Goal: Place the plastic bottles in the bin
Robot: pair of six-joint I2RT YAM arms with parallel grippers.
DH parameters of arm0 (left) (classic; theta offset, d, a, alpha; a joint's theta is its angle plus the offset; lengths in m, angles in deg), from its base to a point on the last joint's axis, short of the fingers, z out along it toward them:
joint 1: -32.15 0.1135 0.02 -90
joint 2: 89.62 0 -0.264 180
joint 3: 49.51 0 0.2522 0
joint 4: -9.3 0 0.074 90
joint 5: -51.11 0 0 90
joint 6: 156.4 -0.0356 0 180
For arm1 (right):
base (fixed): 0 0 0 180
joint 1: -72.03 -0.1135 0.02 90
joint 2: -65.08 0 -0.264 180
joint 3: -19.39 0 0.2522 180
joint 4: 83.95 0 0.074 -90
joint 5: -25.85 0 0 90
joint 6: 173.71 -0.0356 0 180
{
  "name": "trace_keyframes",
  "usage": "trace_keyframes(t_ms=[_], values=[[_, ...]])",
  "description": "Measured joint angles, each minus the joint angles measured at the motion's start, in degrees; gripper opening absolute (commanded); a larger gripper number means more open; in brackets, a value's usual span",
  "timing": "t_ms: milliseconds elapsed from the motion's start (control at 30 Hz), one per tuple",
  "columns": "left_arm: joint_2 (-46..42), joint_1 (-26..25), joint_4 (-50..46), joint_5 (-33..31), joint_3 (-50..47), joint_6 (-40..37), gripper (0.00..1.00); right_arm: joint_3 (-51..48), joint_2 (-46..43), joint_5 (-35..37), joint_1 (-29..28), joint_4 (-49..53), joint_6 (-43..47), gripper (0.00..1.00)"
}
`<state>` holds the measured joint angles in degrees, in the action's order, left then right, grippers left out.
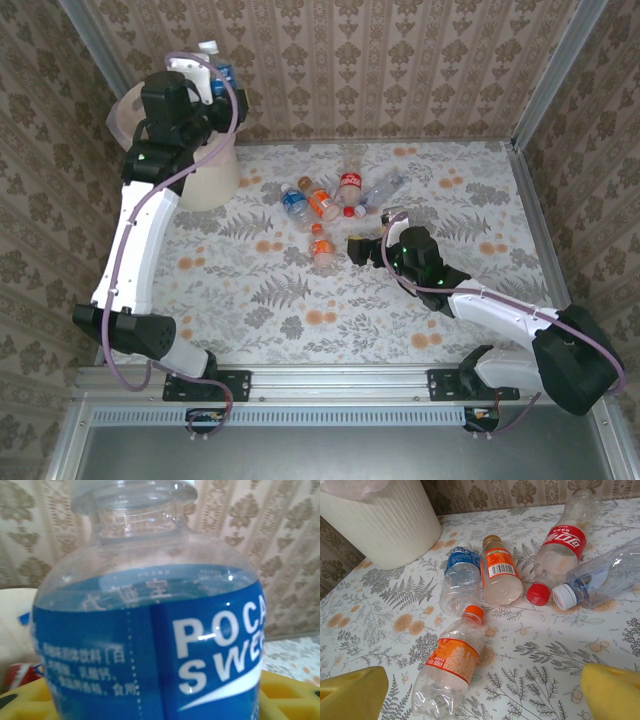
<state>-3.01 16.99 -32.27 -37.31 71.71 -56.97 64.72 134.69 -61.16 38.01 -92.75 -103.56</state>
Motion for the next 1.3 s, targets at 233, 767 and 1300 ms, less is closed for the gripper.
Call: trace_keyframes(t_ms=[233, 767, 1300], values=[[-0.11, 3.87, -0.15, -8.66, 2.16, 0.04, 0.56, 0.00, 0.00, 0.00, -0.02, 0.00, 0.02, 1.00], [11.30, 13.40, -6.47, -16.00, 15.87, -0.17, 0.56, 0.00, 0.00, 0.39, -0.02, 0.07, 0.00, 1.00], [25.40, 18.91, -11.45, -13.99, 21.07, 2.03, 0.60, -0.02, -3.89, 3.19, -0.04, 1.95, 0.02, 1.00]])
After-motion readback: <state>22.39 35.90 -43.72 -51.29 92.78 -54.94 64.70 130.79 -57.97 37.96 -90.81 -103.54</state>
